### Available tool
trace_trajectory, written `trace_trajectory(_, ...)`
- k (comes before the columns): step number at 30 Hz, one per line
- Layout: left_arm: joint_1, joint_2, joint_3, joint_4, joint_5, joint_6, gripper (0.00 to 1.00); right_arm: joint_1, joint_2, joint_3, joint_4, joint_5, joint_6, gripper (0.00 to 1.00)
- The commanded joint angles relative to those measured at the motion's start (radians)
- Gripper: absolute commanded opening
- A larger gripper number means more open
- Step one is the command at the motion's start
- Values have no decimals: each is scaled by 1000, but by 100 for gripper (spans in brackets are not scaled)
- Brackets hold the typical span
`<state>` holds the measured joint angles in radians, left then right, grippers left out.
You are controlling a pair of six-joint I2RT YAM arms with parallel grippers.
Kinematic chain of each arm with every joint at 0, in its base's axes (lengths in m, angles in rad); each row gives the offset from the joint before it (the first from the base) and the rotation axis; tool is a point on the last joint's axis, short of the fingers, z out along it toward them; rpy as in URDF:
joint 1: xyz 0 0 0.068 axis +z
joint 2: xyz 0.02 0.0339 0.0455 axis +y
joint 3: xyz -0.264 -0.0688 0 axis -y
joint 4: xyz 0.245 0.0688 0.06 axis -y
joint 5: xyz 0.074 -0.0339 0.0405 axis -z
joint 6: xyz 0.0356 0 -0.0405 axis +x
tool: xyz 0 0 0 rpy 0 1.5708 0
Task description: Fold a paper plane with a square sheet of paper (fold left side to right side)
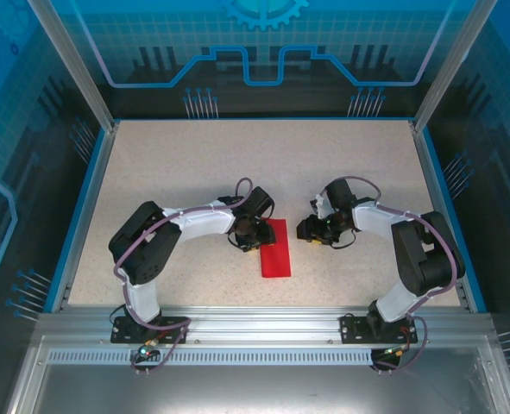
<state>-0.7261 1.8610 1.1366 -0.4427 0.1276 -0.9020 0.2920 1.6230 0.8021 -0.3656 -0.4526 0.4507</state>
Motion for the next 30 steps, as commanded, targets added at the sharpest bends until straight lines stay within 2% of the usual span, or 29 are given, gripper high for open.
trace_trajectory(1,-5,40,15,-8,-26,-15,51,5,-8,-11,2,-23,-2,46)
trace_trajectory(15,-7,53,17,-10,-17,-6,51,15,-11,-7,5,-33,3,46)
trace_trajectory(22,-9,54,20,-12,-17,-4,50,38,-20,-7,56,-87,37,39)
trace_trajectory(30,-20,55,29,-9,-8,21,49,50,-25,5,47,-61,43,39)
